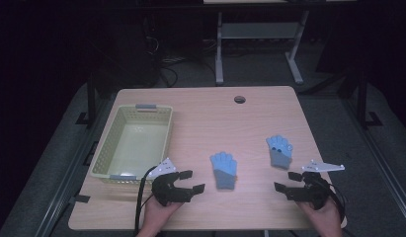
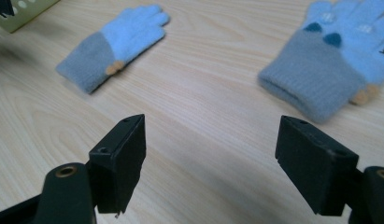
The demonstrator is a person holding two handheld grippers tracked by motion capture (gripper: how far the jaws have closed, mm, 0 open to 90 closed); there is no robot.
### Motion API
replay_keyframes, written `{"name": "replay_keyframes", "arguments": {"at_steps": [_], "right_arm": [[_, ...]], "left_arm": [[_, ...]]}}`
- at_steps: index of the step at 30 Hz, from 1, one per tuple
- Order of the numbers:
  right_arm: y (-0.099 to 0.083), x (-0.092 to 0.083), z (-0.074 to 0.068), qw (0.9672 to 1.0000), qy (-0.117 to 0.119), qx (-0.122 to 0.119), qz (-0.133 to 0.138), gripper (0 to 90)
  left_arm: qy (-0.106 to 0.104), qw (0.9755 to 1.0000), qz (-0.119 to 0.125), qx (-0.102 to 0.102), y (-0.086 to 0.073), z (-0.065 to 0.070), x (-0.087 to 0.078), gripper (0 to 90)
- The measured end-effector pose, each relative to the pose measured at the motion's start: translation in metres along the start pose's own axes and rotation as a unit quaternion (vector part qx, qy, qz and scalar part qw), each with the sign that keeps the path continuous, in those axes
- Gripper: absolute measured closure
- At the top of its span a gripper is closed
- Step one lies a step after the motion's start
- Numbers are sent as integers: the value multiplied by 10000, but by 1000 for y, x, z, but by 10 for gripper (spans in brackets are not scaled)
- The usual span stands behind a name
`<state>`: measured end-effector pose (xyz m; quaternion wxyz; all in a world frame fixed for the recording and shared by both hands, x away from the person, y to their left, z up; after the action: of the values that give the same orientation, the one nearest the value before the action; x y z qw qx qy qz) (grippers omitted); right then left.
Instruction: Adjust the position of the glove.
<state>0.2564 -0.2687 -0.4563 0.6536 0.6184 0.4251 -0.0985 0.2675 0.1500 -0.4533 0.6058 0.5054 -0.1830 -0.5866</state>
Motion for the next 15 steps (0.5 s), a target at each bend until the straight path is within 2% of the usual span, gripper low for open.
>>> {"name": "replay_keyframes", "arguments": {"at_steps": [6, 11, 15], "right_arm": [[1, 0, -2, 10000, 4, 1, 12, 244], [7, -4, -4, 9999, 88, 35, 76, 228], [13, -6, -5, 9998, 108, 42, 134, 222]], "left_arm": [[-10, 10000, -47, 5, -1, -1, 3, 226], [139, 9995, -159, 242, -3, 4, 5, 226], [130, 9996, -115, 240, -3, 5, 4, 226]]}}
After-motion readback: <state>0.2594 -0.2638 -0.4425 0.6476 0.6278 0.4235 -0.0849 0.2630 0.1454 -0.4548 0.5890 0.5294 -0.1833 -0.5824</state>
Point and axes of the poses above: each handheld gripper's, and its own axes: x roughly forward along the jaws, y roughly out of its top, z roughly to its right, the point moved 1 cm from there along x, roughly forward along the jaws, and after that the axes turned 10 degrees about -y, right-handed, at the moved point
